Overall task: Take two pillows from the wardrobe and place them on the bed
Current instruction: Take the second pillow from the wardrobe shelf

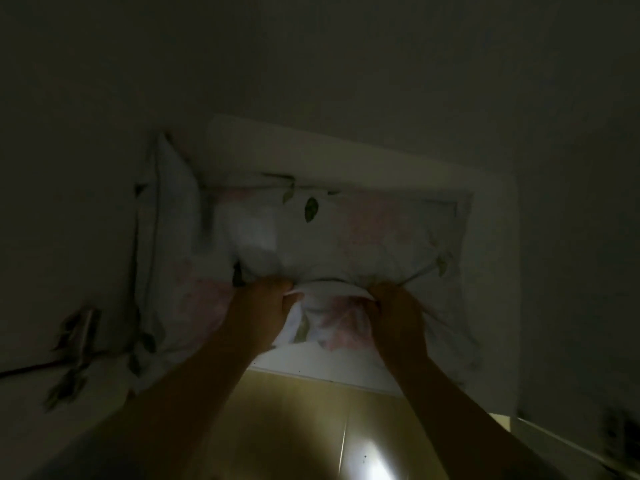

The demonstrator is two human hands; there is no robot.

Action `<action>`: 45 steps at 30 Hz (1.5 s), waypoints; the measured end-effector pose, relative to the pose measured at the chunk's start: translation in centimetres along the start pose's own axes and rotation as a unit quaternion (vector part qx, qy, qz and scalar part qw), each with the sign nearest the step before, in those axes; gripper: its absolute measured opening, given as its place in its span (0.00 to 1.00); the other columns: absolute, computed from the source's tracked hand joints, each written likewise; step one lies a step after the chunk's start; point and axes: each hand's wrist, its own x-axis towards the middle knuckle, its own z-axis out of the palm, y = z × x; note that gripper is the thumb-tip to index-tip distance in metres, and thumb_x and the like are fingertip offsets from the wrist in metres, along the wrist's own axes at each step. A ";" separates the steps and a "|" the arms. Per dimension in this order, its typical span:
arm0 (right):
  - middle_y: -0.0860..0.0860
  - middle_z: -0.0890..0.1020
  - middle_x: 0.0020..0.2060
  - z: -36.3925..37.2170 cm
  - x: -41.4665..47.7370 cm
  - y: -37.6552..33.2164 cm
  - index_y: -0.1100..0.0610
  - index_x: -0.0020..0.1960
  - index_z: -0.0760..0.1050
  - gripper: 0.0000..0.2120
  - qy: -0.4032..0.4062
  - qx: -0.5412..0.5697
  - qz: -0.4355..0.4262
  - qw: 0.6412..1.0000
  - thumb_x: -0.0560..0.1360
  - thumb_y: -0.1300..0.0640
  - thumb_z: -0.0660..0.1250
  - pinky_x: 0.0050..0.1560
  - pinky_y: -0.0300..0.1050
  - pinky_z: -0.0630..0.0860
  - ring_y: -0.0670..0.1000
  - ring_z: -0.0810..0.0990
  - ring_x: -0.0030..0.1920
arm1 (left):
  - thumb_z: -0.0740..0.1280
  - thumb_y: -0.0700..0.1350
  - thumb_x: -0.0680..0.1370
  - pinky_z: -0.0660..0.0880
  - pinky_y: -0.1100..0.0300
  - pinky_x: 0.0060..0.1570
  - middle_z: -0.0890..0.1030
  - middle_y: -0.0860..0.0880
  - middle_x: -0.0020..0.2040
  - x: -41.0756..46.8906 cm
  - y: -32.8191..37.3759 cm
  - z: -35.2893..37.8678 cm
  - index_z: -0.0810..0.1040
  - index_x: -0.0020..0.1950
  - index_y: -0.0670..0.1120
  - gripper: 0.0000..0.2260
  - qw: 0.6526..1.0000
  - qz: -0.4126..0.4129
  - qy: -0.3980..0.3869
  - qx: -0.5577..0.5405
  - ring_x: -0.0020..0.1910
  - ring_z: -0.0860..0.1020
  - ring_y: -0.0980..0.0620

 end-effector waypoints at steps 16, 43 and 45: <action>0.55 0.80 0.30 -24.8 -8.4 -16.2 0.55 0.33 0.74 0.21 -0.031 -0.069 -0.008 0.997 0.75 0.44 0.52 0.42 0.51 0.73 0.58 0.78 0.33 | 0.51 0.58 0.79 0.59 0.60 0.42 0.82 0.45 0.47 -15.0 12.8 -20.6 0.78 0.51 0.46 0.22 0.998 -0.027 -0.003 -0.057 0.48 0.78 0.47; 0.56 0.79 0.29 -63.6 -34.2 -40.3 0.56 0.33 0.71 0.21 0.246 -0.031 -0.189 0.950 0.78 0.45 0.52 0.34 0.44 0.64 0.59 0.75 0.30 | 0.58 0.58 0.77 0.62 0.54 0.33 0.64 0.45 0.22 -52.9 35.4 -51.8 0.59 0.24 0.44 0.27 0.938 0.093 0.278 -0.186 0.32 0.73 0.38; 0.57 0.80 0.29 -65.2 -34.9 -42.1 0.55 0.32 0.72 0.23 0.237 0.004 -0.198 0.951 0.78 0.44 0.52 0.33 0.43 0.64 0.59 0.77 0.30 | 0.58 0.58 0.77 0.64 0.54 0.32 0.63 0.48 0.21 -54.6 35.7 -53.4 0.59 0.23 0.44 0.27 0.932 0.112 0.289 -0.190 0.27 0.68 0.41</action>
